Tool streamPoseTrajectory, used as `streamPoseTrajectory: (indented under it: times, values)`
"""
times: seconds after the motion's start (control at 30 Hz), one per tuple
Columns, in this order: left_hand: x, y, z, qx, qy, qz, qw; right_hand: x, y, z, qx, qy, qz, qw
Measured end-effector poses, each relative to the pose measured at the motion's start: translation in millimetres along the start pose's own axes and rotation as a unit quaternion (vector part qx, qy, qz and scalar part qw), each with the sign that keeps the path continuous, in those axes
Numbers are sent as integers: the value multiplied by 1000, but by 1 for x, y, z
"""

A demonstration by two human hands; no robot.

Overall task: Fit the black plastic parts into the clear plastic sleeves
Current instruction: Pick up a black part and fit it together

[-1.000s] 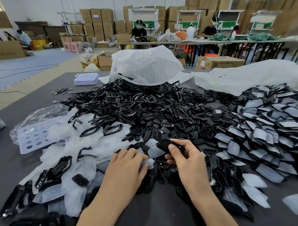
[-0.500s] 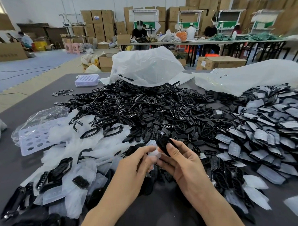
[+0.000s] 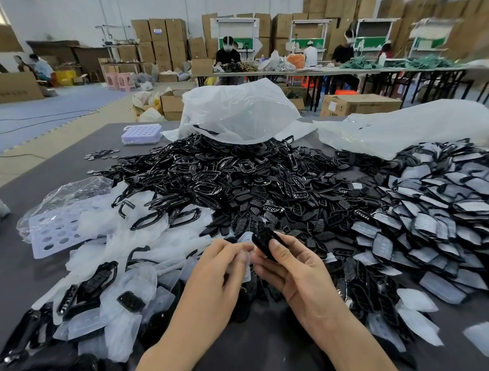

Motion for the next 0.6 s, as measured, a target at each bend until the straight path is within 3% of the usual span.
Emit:
streamPoseTrajectory:
  times: [0.23,0.5,0.6]
  values:
    - [-4,3,1,-103,-153,3,983,-10,5,1,-61,-51,100,992]
    - [6,1,5,-180,-322,50,928,2,-2,9,-18,-109,51,993]
    - [8,1,5,-175,-336,71,923,5,-4,10,-16,-110,37,993]
Point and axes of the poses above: each hand's wrist, its own y-axis towards the middle knuckle, its own x-axis out of the palm, z = x × y, the point moved 2 cm from there along y, towards the middle knuckle, and after that the axes turned 3 degrees about x, right-handed, at the moved point
